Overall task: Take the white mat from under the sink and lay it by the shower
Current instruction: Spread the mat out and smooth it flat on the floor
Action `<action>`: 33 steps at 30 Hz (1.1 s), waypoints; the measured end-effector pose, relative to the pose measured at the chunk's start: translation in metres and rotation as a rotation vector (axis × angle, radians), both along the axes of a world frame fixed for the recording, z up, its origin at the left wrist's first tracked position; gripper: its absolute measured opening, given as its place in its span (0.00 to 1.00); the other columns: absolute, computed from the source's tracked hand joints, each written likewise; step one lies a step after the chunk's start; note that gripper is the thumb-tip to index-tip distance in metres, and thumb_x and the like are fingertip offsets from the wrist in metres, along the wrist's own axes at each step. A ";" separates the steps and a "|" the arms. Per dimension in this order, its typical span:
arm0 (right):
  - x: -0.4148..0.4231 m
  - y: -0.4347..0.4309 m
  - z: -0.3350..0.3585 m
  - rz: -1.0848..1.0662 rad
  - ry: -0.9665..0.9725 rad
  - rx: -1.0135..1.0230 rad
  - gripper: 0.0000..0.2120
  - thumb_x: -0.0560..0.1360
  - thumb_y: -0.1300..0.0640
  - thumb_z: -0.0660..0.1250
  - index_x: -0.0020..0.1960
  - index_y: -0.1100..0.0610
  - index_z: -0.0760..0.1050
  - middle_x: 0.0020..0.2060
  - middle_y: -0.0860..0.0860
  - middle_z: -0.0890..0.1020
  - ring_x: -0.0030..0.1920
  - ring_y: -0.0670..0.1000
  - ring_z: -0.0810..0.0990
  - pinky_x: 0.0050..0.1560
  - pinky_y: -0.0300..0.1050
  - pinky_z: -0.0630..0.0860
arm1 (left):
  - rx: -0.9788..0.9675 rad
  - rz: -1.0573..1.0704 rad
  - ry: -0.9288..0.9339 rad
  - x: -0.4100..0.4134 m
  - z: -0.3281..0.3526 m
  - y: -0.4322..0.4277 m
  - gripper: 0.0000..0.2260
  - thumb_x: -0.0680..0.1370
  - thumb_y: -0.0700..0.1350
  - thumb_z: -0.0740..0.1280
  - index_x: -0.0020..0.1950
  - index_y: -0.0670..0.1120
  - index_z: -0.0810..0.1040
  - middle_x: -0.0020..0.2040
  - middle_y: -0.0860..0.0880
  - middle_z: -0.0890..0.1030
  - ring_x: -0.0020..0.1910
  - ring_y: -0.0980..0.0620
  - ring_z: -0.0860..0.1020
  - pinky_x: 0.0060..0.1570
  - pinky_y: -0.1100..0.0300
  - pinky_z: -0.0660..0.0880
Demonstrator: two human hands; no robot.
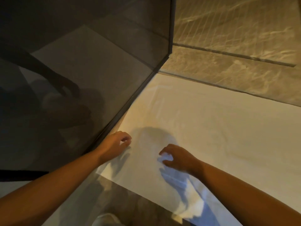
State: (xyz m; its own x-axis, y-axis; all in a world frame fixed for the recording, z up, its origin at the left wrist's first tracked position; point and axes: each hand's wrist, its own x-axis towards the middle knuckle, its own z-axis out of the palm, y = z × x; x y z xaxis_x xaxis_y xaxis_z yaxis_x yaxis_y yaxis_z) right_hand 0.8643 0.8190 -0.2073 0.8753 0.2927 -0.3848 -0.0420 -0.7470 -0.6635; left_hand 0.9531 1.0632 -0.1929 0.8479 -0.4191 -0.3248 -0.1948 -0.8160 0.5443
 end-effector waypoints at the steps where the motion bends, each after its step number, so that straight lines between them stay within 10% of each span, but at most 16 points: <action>1: -0.004 -0.013 -0.003 -0.006 -0.043 -0.048 0.17 0.74 0.55 0.65 0.62 0.55 0.72 0.60 0.55 0.74 0.61 0.54 0.72 0.60 0.45 0.68 | 0.063 -0.086 -0.035 -0.001 -0.007 -0.007 0.09 0.76 0.45 0.65 0.55 0.44 0.77 0.54 0.46 0.77 0.53 0.48 0.75 0.54 0.57 0.70; 8: -0.066 -0.122 -0.005 -0.225 -0.135 -0.313 0.27 0.72 0.47 0.66 0.69 0.52 0.64 0.69 0.54 0.65 0.69 0.53 0.64 0.65 0.45 0.63 | 0.155 -0.387 -0.156 0.001 -0.026 -0.090 0.23 0.76 0.53 0.63 0.69 0.49 0.65 0.75 0.47 0.57 0.73 0.47 0.55 0.69 0.49 0.55; 19: -0.172 -0.222 -0.009 -0.498 0.151 -0.454 0.43 0.70 0.41 0.67 0.73 0.51 0.45 0.75 0.55 0.46 0.74 0.56 0.49 0.71 0.48 0.56 | 0.431 -0.456 0.062 -0.016 -0.050 -0.172 0.42 0.68 0.66 0.65 0.72 0.62 0.41 0.74 0.51 0.32 0.72 0.39 0.33 0.63 0.30 0.52; 33: -0.166 -0.210 -0.019 -0.508 0.256 -0.481 0.46 0.70 0.39 0.66 0.73 0.49 0.38 0.74 0.55 0.36 0.73 0.62 0.36 0.70 0.62 0.59 | 0.489 -0.447 0.061 -0.010 -0.054 -0.166 0.44 0.68 0.63 0.68 0.71 0.63 0.38 0.73 0.53 0.29 0.71 0.41 0.32 0.61 0.29 0.57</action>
State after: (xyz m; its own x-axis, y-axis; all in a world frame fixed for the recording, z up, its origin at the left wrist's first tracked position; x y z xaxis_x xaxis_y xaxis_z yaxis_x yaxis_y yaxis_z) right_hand 0.6985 0.6093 -0.2266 0.7235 -0.3764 -0.5787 -0.5690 -0.7998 -0.1912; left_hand 0.9435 0.8969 -0.2469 0.6005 -0.5184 -0.6088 -0.5528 -0.8193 0.1524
